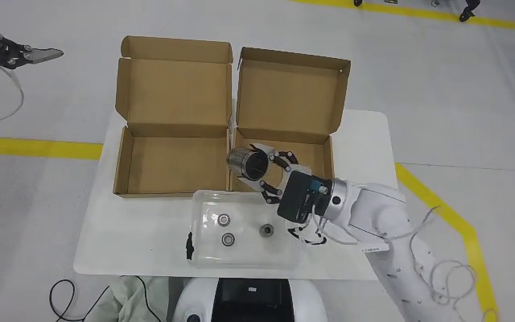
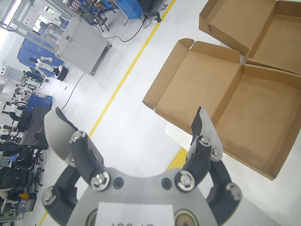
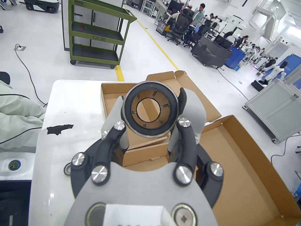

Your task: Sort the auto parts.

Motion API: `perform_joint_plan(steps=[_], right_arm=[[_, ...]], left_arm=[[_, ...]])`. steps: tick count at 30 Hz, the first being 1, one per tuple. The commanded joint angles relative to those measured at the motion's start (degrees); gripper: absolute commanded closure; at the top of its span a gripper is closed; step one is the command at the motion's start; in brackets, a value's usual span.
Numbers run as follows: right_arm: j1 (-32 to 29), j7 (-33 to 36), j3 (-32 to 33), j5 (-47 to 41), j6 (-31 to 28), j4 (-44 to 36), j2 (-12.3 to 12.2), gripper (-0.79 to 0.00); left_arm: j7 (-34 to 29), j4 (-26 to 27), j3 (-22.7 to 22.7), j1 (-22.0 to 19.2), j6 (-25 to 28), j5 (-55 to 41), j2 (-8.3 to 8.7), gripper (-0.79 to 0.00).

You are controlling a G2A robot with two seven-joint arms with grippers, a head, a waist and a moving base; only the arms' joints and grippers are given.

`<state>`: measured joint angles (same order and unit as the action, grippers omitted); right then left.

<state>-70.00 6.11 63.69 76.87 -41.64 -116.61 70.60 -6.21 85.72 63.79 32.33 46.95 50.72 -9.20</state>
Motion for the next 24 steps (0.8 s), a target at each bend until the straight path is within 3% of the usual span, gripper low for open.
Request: perform_joint_plan(steps=[1, 10, 18, 24], right_arm=[[0.7, -0.2, 0.2, -0.5, -0.2, -0.4, 0.0, 0.0], [1.9, -0.6, 0.3, -0.5, -0.2, -2.4, -0.2, 0.0], [-1.0, -0.4, 0.2, 2.4, 2.1, -6.1, -0.6, 0.0], [-2.1, 2.2, -0.6, 3.2, 1.8, -2.8, -0.8, 0.0]], left_arm=[[0.0, 0.0, 0.0, 0.0, 0.0, 0.0, 0.0, -0.785], [0.0, 0.0, 0.0, 0.0, 0.0, 0.0, 0.0, -0.785], [0.0, 0.0, 0.0, 0.0, 0.0, 0.0, 0.0, -0.785], [0.0, 0.0, 0.0, 0.0, 0.0, 0.0, 0.0, -0.785]])
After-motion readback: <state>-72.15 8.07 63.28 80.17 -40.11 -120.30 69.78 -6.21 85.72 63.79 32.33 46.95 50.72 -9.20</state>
